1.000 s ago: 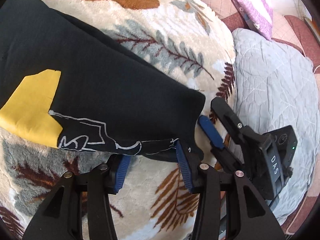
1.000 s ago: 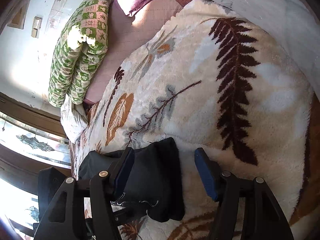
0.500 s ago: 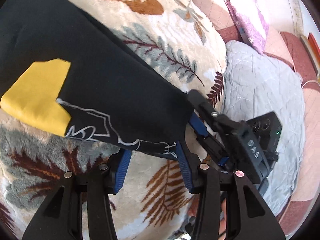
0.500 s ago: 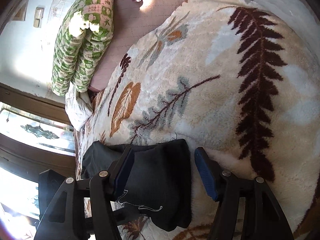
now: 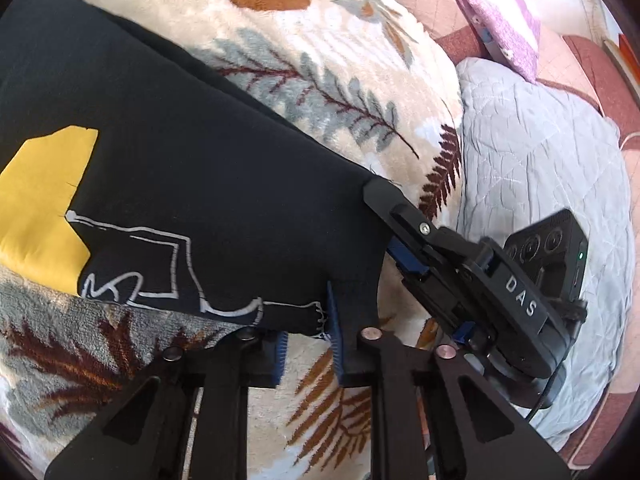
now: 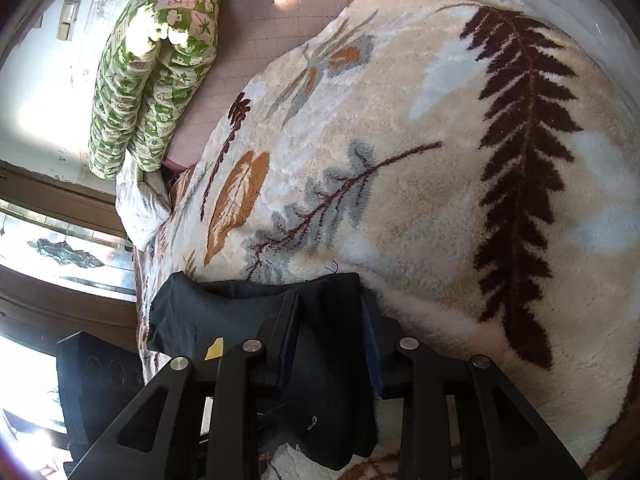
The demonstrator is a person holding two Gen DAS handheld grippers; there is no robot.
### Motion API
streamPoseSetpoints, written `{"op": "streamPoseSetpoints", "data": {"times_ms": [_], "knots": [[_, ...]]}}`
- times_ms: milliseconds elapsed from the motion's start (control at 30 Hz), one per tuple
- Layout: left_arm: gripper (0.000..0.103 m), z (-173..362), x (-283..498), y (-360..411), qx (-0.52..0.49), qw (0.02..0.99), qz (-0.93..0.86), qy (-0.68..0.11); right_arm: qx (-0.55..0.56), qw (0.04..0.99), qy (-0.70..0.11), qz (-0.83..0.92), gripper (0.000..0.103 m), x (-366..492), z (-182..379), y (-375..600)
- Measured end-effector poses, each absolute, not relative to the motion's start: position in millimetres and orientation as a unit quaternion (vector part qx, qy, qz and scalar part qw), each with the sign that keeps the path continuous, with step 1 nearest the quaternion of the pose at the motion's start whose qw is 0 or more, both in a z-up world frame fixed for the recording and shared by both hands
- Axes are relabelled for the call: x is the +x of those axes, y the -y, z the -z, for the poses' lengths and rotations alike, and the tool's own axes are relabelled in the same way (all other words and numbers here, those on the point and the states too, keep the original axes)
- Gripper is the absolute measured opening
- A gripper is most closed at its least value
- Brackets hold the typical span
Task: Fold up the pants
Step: 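Grasp the folded edge with the left gripper while the right gripper grasps the pants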
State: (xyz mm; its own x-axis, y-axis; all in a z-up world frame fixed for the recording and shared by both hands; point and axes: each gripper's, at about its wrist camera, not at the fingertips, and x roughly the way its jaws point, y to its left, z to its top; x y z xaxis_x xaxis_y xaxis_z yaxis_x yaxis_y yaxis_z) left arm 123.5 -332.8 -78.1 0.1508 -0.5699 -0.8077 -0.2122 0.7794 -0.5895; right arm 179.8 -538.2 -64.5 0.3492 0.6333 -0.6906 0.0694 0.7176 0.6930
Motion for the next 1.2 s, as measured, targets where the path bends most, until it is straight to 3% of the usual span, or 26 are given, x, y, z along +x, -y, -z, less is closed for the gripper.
{"op": "streamPoseSetpoints", "data": {"times_ms": [333,867,1200], "knots": [[0.009,67,127,314,-0.35,0.666,0.166,-0.638,0.313,0.77,-0.53,-0.169,0.02,175,53,535],[0.009,34,134,238,-0.418,0.653,0.172,-0.607,0.272,0.794,-0.52,-0.158,0.016,171,-19,480],[0.009,49,140,152,-0.463,0.645,0.132,-0.594,0.254,0.785,-0.531,-0.193,0.016,189,-31,392]]}}
